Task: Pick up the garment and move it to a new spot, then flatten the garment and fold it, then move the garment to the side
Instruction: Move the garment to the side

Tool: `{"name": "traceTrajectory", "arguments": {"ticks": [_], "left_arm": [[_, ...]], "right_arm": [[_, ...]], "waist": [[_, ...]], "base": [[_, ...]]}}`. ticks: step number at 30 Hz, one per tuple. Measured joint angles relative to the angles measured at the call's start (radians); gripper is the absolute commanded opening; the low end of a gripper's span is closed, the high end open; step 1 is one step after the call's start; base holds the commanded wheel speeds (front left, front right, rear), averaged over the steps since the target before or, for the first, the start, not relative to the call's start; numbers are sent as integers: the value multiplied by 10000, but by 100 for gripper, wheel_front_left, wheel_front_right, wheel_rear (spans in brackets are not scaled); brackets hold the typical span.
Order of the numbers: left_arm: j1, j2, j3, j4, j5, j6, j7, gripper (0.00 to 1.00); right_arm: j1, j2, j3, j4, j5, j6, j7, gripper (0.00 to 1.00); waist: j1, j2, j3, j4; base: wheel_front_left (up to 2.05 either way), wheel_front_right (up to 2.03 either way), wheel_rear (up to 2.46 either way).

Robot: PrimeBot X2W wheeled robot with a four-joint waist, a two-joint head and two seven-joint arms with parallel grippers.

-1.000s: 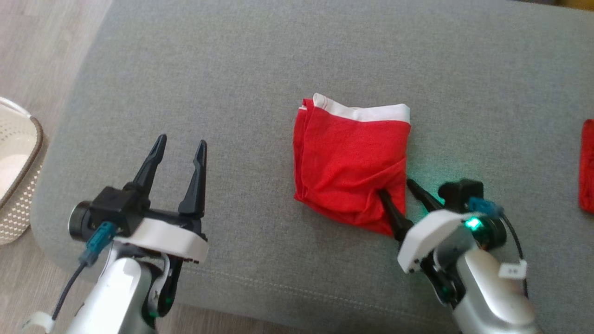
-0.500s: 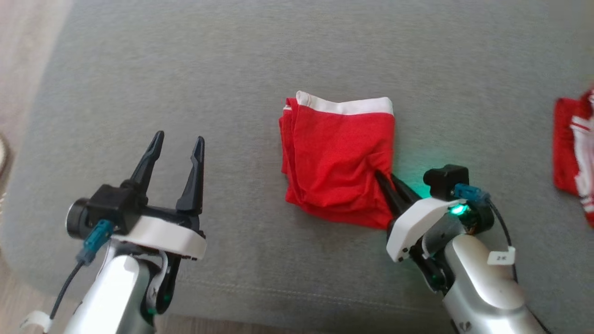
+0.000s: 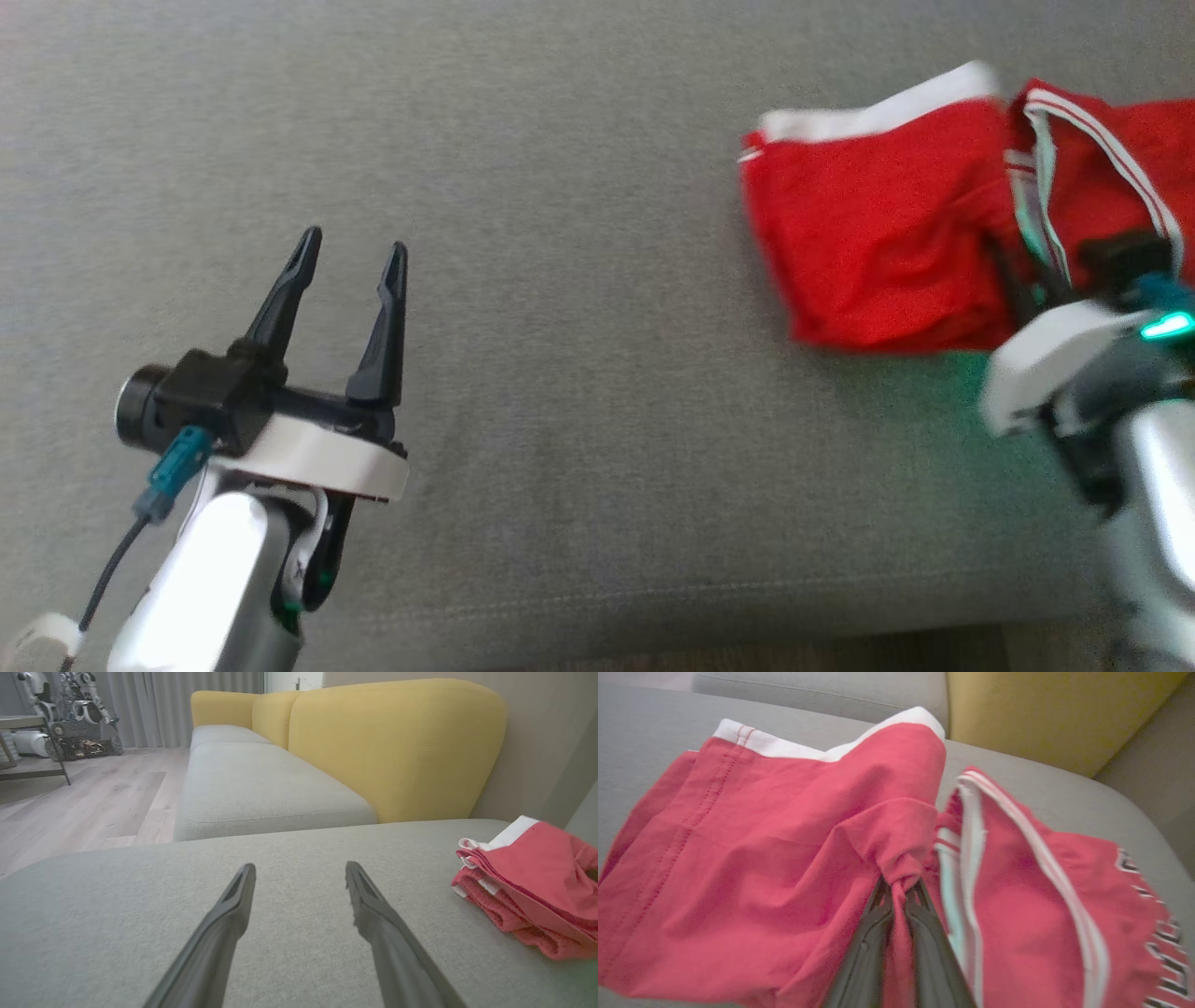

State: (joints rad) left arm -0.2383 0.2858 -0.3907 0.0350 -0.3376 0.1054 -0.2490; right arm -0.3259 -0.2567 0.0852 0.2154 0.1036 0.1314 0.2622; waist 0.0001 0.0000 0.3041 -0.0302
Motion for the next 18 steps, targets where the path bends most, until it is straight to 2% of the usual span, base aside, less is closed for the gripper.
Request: {"name": "traceTrajectory", "arguments": {"ticks": [5, 10, 13, 18], "left_arm": [[-150, 48, -13, -127, 17, 2, 10, 100], [-284, 121, -23, -186, 17, -15, 12, 100], [-432, 151, -50, -255, 19, -90, 15, 100], [-546, 180, -86, -282, 17, -96, 21, 100]], "right_arm": [[196, -759, -1147, -1279, -81, 0, 1016, 0], [153, -1189, -2057, -1778, -65, 0, 1601, 0], [-26, -1197, -2562, -1781, -25, 2, 1795, 0], [-607, -1152, -3536, -1112, 19, 0, 1971, 0]], "waist": [[0, 0, 312, -366], [0, 0, 585, -543], [0, 0, 727, -575], [-1, 0, 926, -585]], "base": [[0, 0, 0], [0, 0, 0], [0, 0, 0], [0, 0, 0]]}}
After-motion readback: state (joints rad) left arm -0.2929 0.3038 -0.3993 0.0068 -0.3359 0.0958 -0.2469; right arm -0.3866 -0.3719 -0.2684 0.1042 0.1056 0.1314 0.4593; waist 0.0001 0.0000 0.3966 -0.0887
